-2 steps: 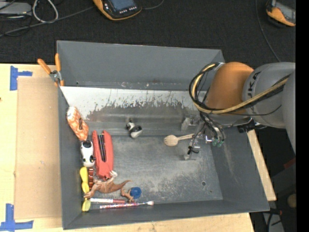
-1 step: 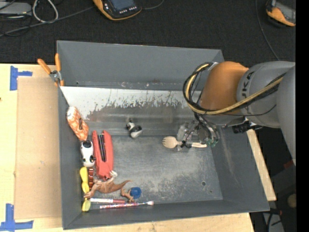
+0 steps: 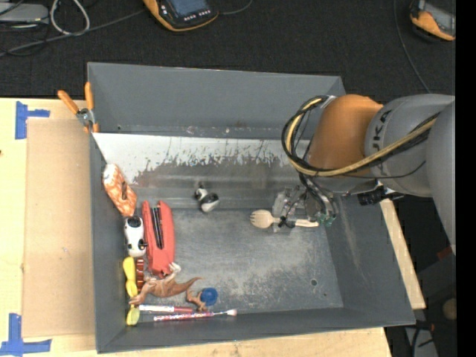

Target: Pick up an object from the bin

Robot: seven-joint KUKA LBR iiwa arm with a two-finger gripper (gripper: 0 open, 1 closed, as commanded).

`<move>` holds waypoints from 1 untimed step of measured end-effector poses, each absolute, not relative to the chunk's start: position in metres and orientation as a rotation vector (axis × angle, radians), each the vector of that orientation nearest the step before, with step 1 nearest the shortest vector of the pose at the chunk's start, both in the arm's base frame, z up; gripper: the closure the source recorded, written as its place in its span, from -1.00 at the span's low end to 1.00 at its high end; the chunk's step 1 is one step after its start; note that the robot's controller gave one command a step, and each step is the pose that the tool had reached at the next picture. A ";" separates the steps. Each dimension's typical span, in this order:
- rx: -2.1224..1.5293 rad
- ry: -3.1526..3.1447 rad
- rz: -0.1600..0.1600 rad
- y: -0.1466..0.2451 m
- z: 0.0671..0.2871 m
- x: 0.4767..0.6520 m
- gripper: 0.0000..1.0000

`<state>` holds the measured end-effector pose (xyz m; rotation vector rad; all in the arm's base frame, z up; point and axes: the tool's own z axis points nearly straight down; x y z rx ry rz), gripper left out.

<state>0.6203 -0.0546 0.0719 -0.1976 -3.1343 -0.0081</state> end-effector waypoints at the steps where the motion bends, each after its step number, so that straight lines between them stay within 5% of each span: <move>1: -0.196 -3.125 -0.009 -0.054 0.094 0.617 1.00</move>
Offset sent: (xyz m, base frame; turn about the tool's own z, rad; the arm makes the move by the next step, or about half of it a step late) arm -0.0031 0.0004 0.0281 -0.0003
